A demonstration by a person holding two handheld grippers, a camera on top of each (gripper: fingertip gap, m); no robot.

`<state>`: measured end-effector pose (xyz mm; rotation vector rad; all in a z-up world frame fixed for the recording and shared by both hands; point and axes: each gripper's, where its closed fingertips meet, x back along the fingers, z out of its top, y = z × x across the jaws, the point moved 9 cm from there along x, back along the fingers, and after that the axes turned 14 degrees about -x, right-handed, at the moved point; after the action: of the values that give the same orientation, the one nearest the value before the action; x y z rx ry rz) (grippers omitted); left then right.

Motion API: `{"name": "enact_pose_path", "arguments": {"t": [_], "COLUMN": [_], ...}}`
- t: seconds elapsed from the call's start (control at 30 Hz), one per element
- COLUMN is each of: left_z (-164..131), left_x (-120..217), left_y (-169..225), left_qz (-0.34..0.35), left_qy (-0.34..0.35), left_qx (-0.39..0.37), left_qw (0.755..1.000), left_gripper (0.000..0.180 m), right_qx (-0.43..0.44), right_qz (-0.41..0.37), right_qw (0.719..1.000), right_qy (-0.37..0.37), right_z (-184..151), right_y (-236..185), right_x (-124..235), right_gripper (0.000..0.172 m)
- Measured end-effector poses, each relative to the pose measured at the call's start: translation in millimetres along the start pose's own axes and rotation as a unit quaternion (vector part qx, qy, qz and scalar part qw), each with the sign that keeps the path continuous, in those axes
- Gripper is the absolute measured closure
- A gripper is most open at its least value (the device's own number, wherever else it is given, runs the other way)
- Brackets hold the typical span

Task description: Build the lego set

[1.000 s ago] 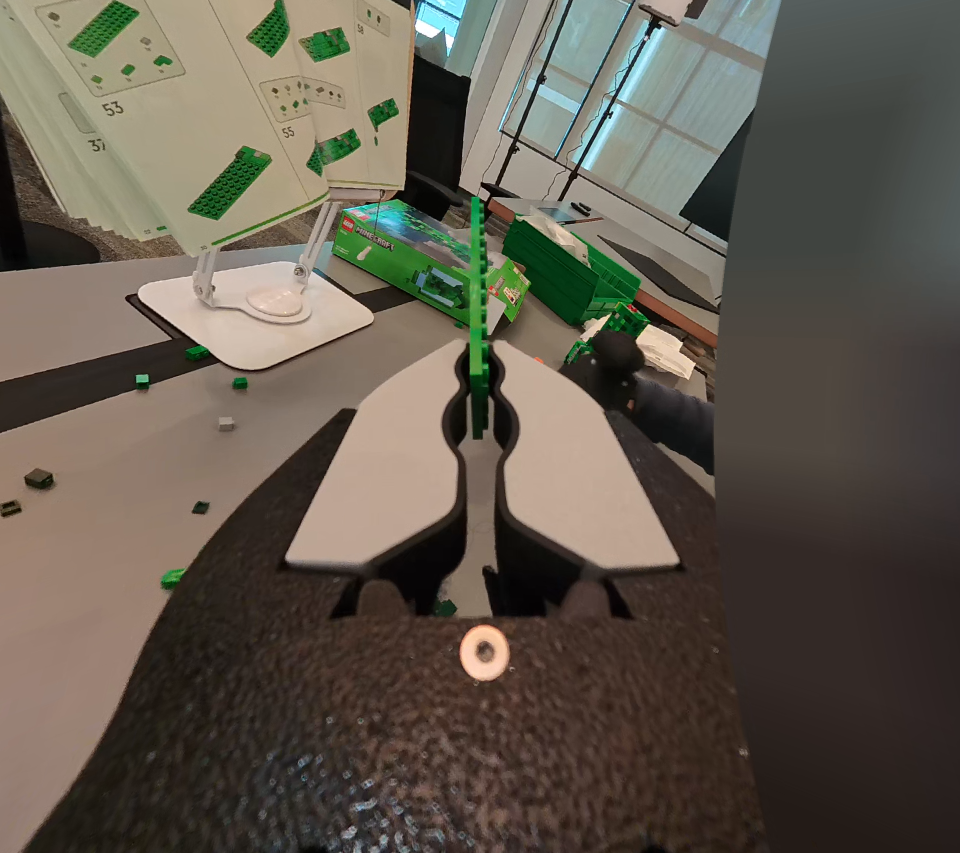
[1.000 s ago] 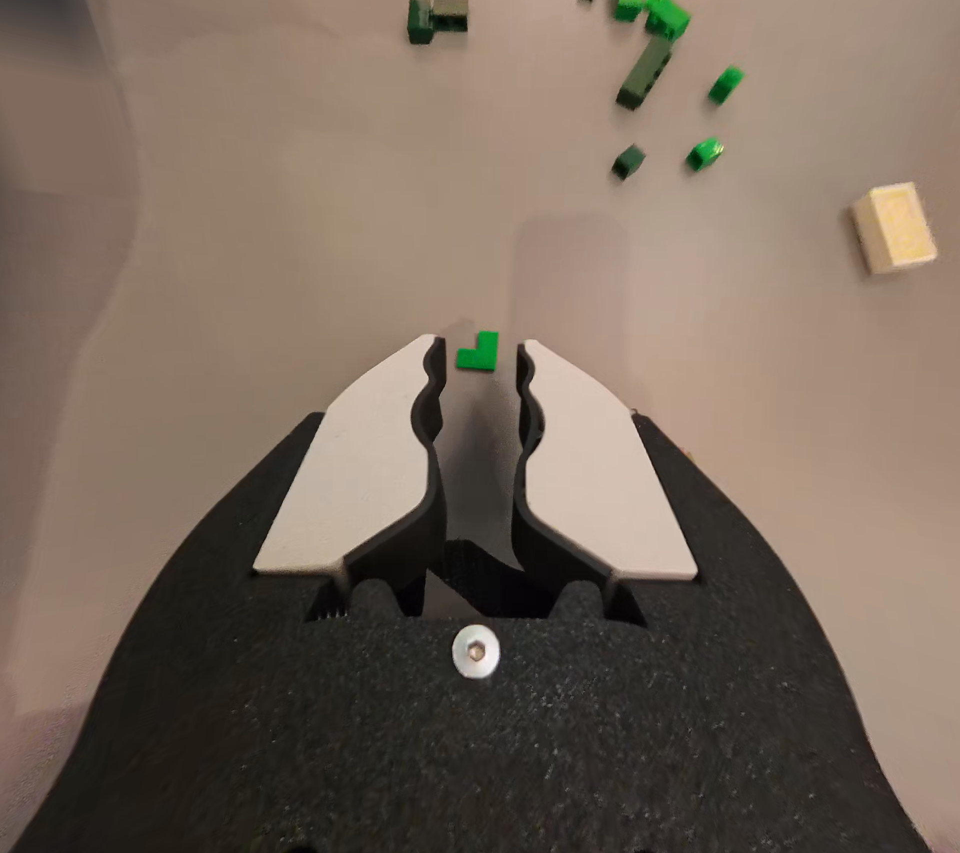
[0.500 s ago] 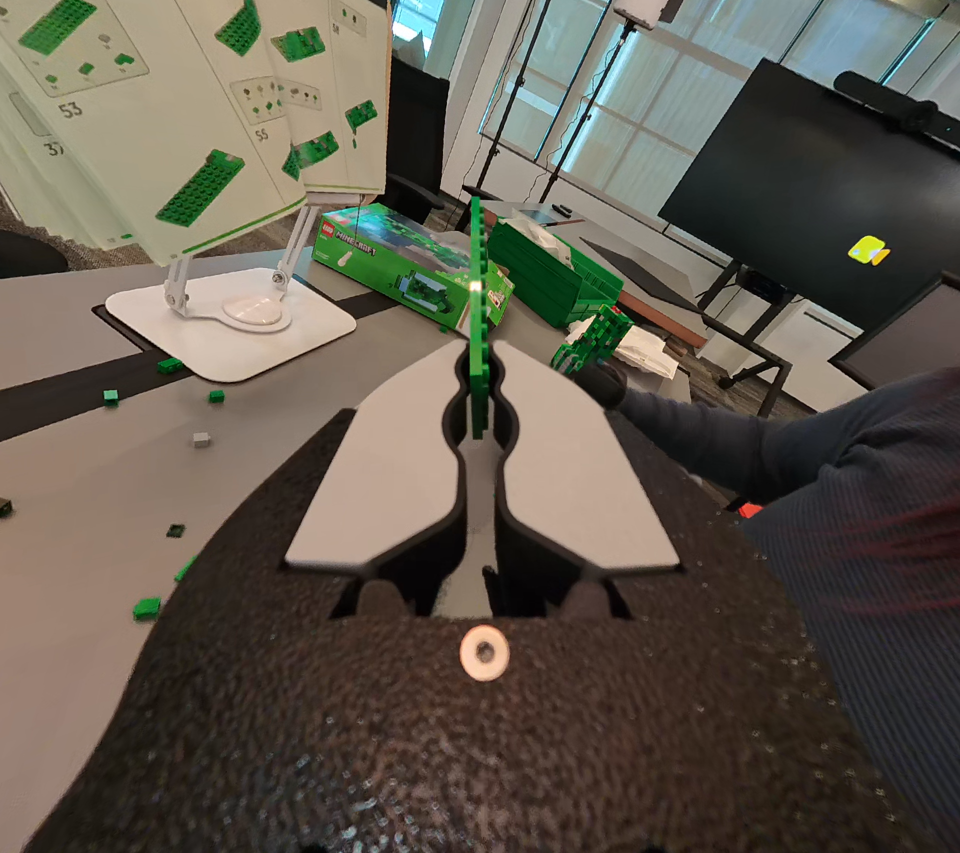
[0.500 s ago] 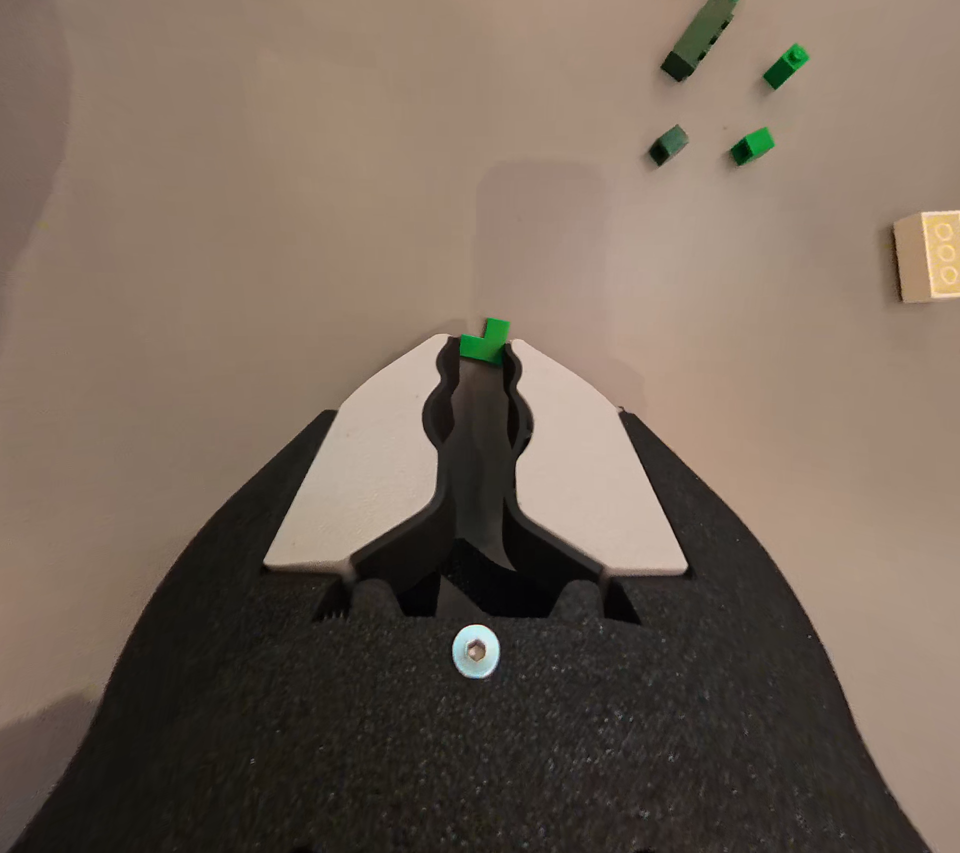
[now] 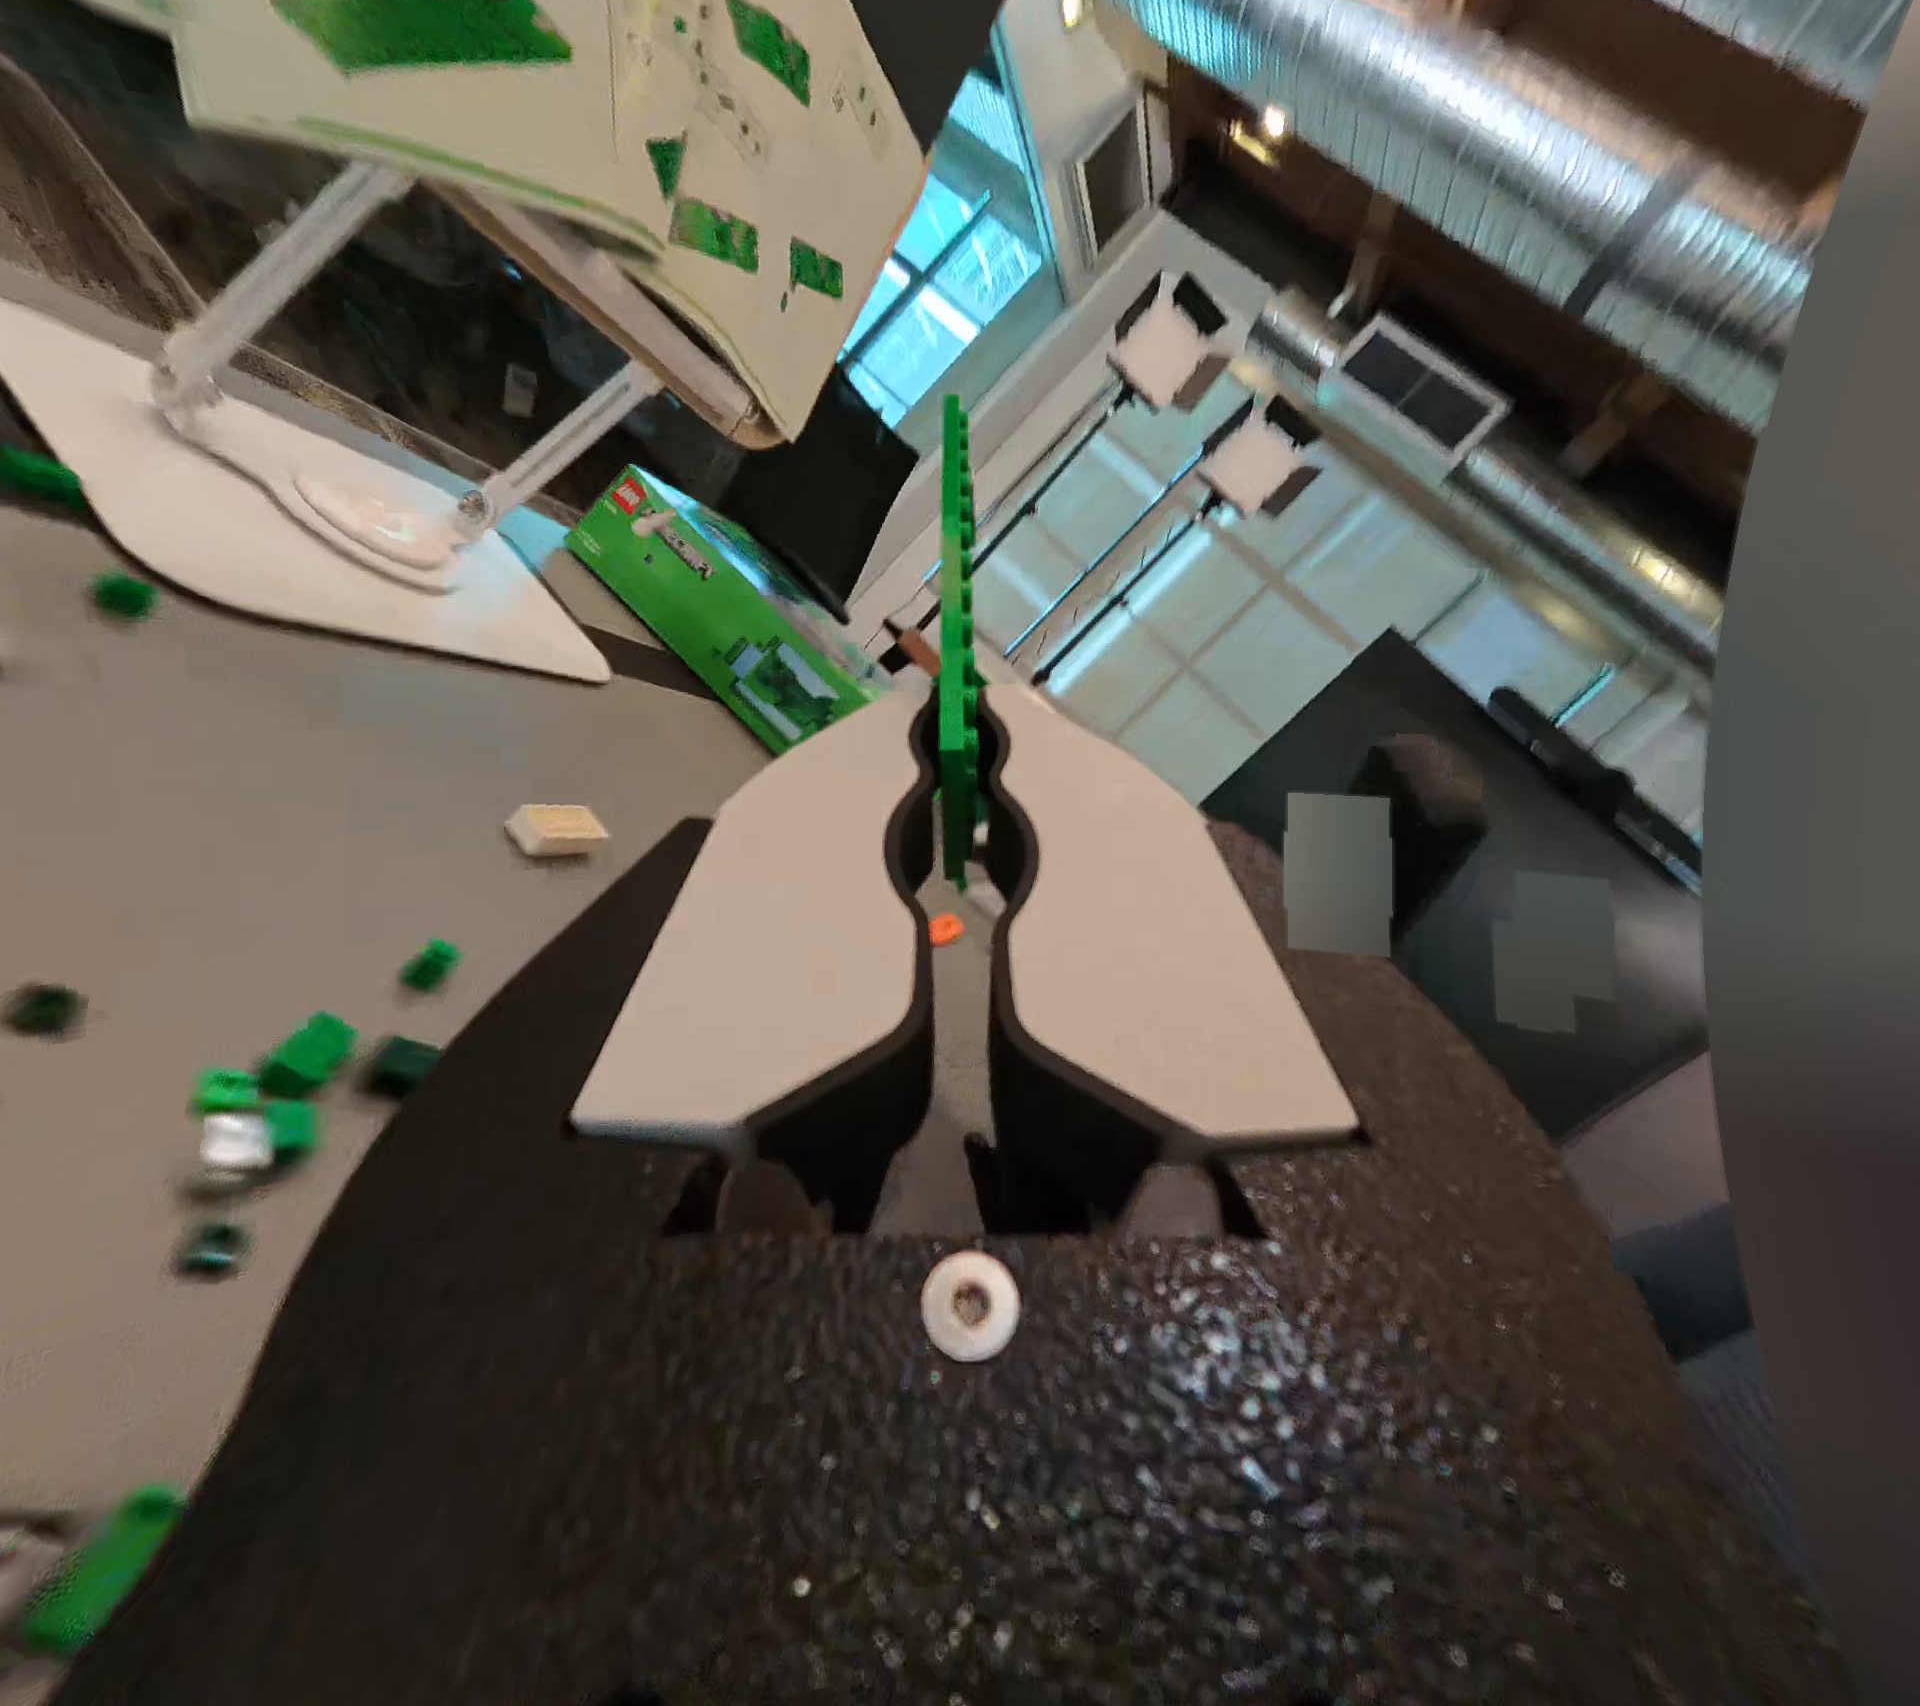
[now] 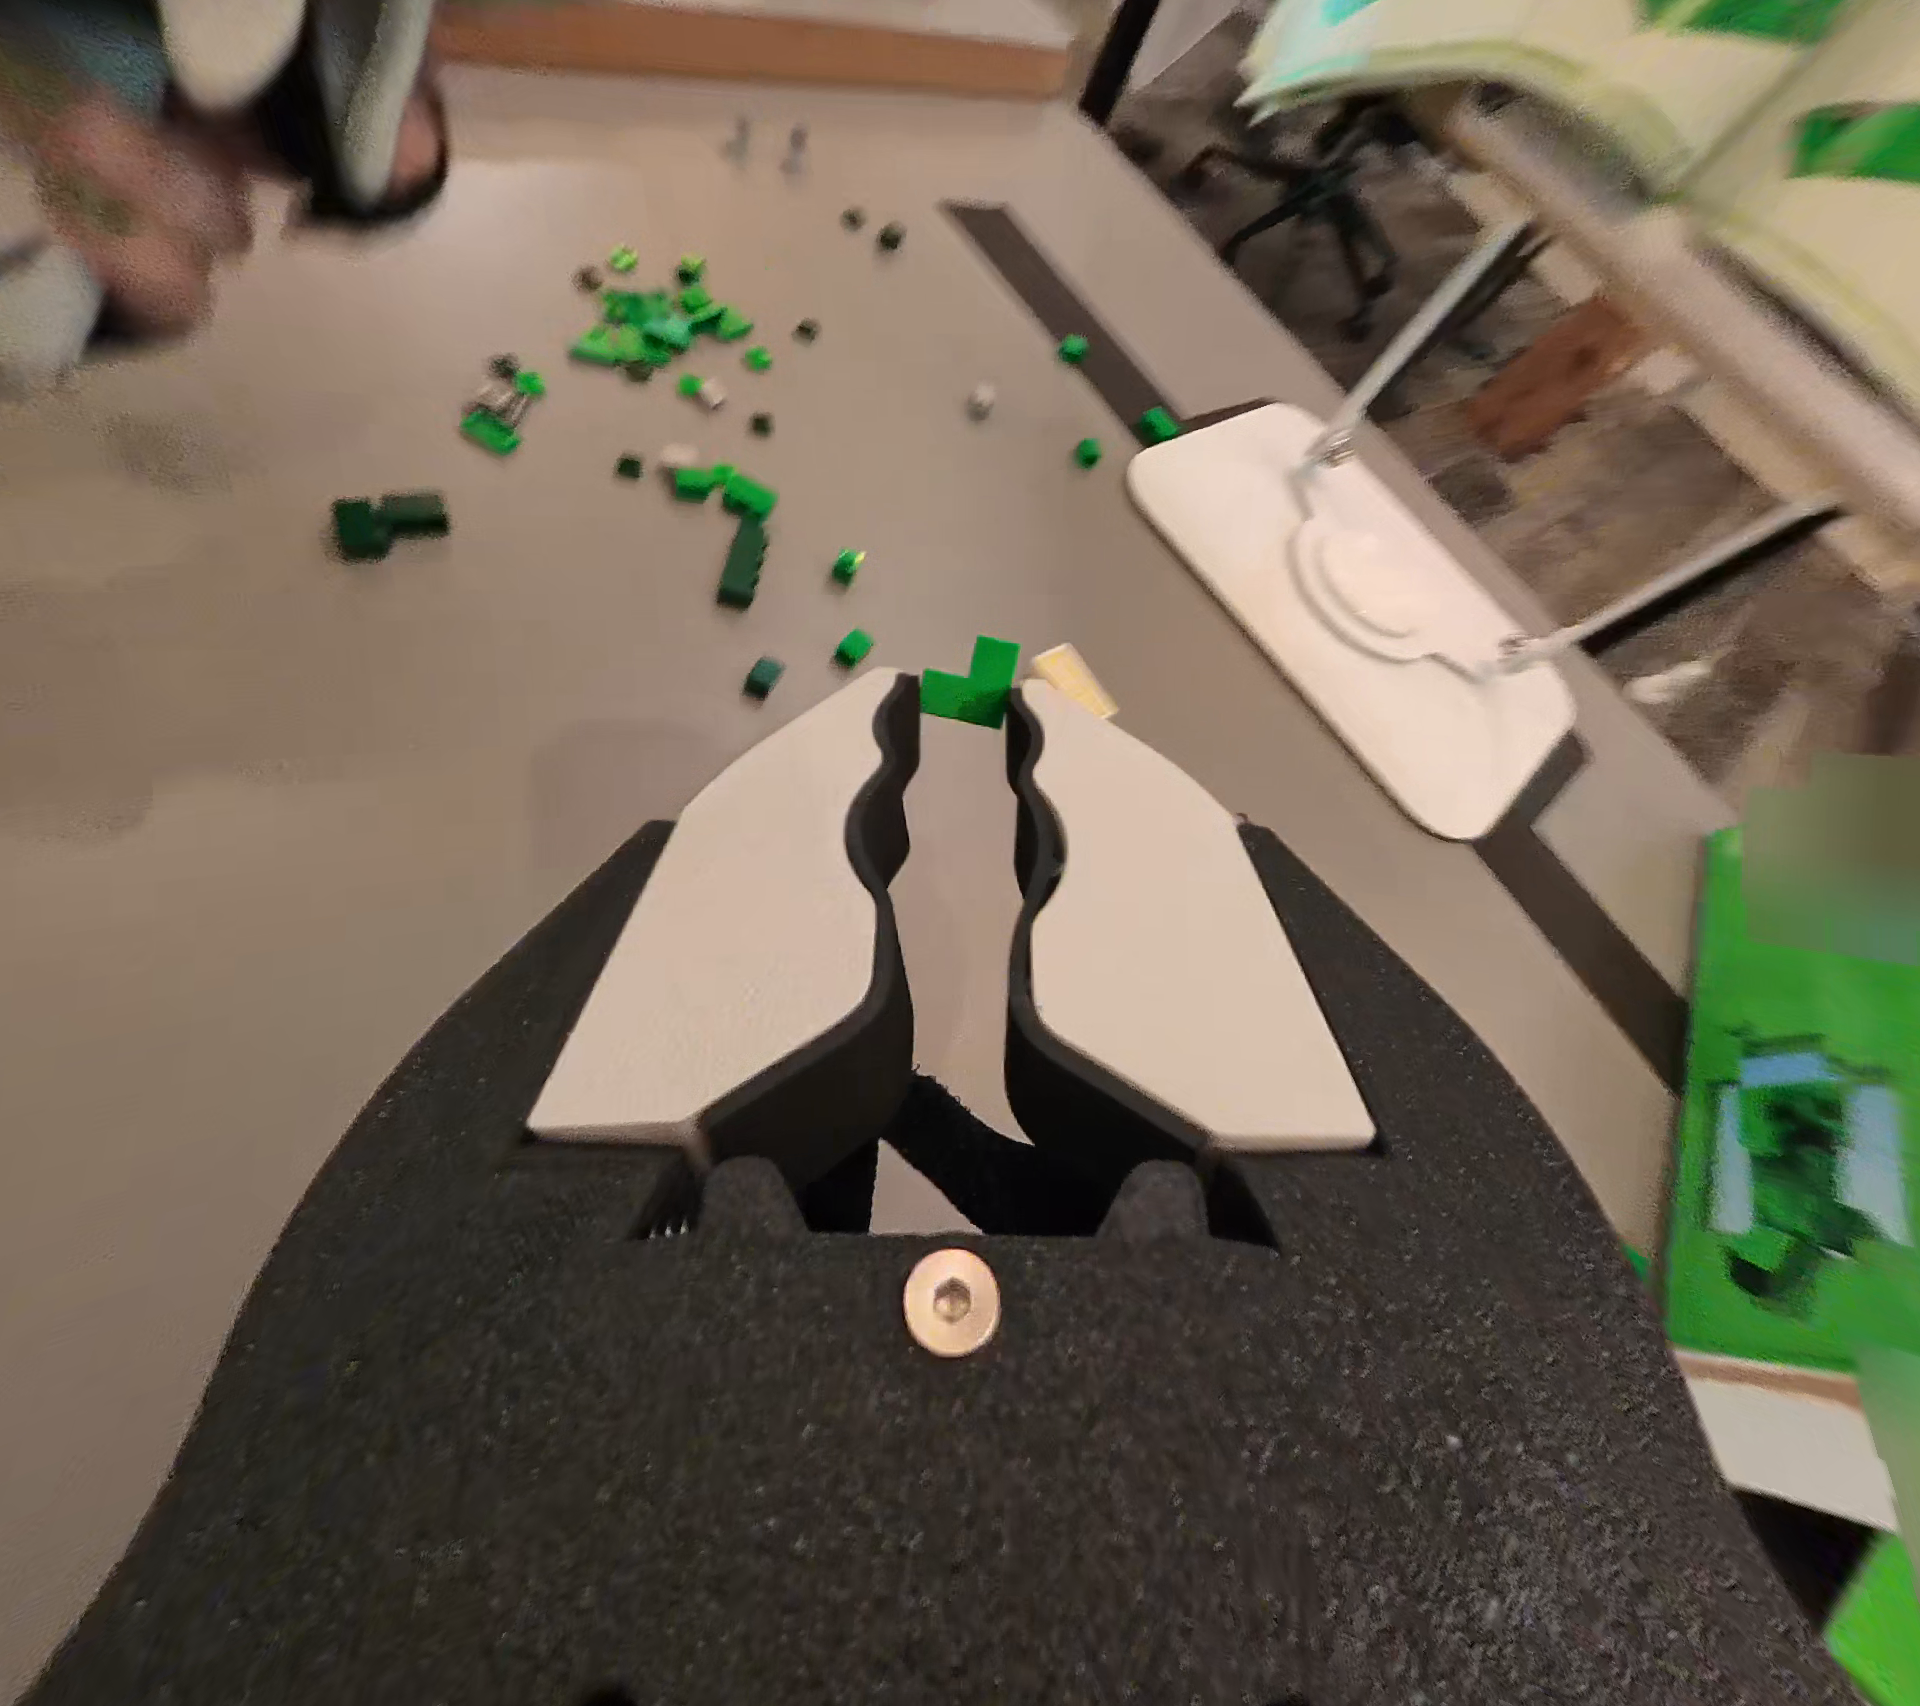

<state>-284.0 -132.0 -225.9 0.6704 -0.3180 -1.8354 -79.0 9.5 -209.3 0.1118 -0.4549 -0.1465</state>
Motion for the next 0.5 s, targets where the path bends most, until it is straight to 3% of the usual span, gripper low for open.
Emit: {"name": "enact_pose_path", "arguments": {"t": [0.1,0.23,0.5], "left_z": [-33,-67,-117], "left_x": [-19,-54,-76], "left_y": [22,45,60], "left_qz": [-0.015,-0.066,-0.07], "left_qy": [0.004,-0.057,-0.078], "left_qx": [0.025,0.036,0.069], "left_qw": [1.0,0.996,0.992], "left_gripper": [0.176,0.176,0.176], "right_qx": [0.007,0.04,-0.017], "right_qz": [-0.033,-0.077,-0.165], "right_qw": [0.998,0.994,0.984], "right_qy": [0.046,0.06,0.056], "right_z": [16,29,7], "right_y": [4,6,14], "right_x": [18,47,80], "right_gripper": [0.157,0.156,0.156]}}
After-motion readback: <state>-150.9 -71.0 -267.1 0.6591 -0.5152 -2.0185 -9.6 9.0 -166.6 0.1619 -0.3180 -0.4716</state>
